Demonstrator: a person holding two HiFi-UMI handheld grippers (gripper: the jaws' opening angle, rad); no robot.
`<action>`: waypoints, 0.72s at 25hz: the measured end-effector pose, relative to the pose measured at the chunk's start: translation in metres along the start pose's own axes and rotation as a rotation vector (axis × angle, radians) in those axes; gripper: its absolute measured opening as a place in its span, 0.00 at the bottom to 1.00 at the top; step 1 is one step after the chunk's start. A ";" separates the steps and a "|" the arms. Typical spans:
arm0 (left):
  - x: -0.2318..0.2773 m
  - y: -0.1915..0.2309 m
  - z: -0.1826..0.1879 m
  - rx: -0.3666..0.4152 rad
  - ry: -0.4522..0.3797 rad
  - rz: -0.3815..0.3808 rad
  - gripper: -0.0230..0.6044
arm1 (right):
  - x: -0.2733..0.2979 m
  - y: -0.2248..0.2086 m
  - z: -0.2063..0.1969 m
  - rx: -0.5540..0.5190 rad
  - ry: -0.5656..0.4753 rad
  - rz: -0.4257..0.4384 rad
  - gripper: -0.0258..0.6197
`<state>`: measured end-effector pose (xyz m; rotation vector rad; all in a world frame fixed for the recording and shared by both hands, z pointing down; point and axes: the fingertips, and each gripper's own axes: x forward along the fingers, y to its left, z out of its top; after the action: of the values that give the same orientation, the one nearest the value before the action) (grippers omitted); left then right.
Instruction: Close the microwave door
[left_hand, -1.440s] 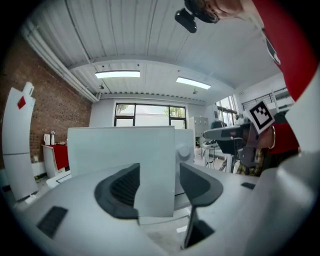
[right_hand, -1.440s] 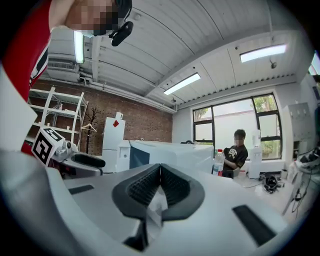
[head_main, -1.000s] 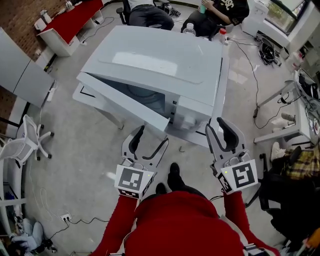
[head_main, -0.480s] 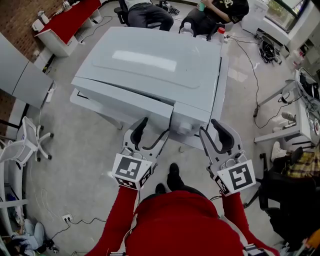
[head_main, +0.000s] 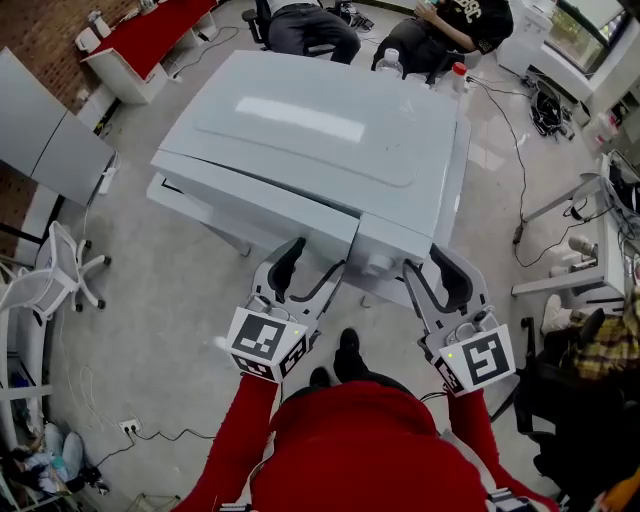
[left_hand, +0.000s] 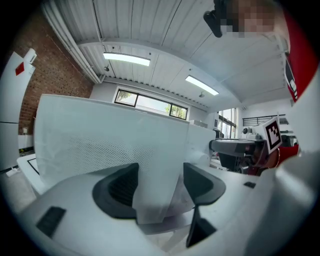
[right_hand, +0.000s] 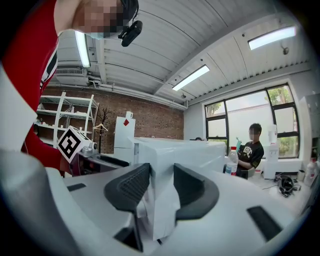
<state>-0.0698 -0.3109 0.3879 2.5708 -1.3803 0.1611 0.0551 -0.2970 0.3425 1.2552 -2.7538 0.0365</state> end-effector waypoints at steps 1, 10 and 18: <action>0.001 0.000 0.001 0.000 0.000 -0.001 0.51 | 0.000 0.000 0.000 -0.001 0.000 0.002 0.27; 0.012 0.005 0.003 -0.021 0.006 0.000 0.45 | -0.001 -0.001 0.001 0.015 -0.004 0.005 0.27; 0.011 0.007 0.004 -0.028 -0.008 0.028 0.45 | -0.001 0.000 0.001 0.023 -0.003 0.006 0.27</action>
<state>-0.0694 -0.3244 0.3873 2.5337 -1.4119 0.1349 0.0555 -0.2966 0.3410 1.2544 -2.7676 0.0665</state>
